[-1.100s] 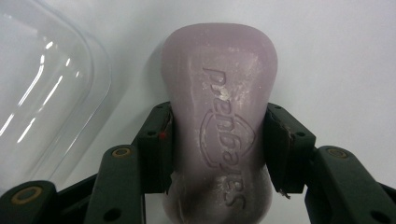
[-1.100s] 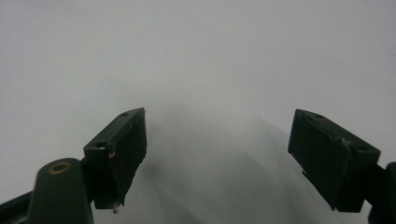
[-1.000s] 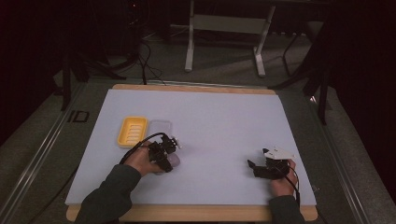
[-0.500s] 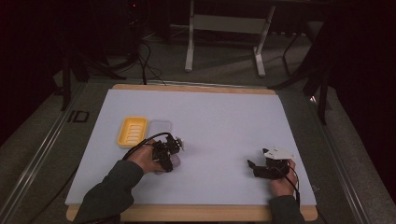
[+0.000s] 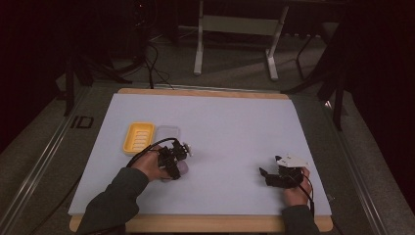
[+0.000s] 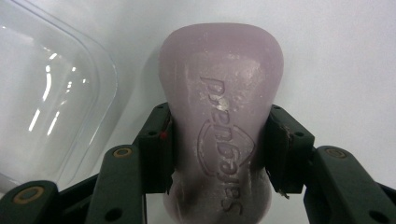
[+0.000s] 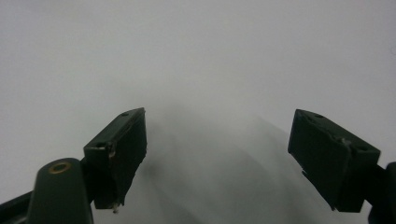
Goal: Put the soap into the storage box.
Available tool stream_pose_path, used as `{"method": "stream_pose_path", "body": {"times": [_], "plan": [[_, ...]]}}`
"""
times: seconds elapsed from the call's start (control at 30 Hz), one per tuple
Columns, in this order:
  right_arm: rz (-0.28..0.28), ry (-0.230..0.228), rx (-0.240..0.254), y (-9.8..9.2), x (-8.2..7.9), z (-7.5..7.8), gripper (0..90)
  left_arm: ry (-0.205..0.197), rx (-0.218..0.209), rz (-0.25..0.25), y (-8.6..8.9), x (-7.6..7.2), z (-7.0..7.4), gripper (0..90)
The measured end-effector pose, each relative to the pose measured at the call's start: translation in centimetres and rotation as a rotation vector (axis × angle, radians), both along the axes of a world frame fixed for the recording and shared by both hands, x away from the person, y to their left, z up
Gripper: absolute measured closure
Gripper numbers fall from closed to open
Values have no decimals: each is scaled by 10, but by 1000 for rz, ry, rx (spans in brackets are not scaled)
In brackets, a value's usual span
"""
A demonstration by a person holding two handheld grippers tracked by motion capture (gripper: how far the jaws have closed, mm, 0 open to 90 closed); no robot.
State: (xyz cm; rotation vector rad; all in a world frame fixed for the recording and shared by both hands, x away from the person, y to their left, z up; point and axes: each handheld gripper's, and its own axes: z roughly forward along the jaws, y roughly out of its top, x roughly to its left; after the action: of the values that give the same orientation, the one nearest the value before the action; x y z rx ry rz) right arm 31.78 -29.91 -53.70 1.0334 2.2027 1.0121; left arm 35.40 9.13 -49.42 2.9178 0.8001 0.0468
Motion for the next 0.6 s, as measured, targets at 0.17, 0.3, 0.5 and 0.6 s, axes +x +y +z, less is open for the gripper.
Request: {"method": "stream_pose_path", "body": {"times": [0.17, 0.3, 0.5, 0.6], "plan": [[0, 0, 0, 0, 0, 0, 191, 2, -14, 10, 3, 1, 4, 499], [0, -1, -1, 0, 0, 0, 191, -2, -23, 19, 6, 1, 6, 499], [0, 0, -2, 0, 0, 0, 191, -3, -32, 30, 10, 2, 11, 499], [0, 0, -2, 0, 0, 0, 191, 0, -46, 40, 13, 3, 14, 499]]}}
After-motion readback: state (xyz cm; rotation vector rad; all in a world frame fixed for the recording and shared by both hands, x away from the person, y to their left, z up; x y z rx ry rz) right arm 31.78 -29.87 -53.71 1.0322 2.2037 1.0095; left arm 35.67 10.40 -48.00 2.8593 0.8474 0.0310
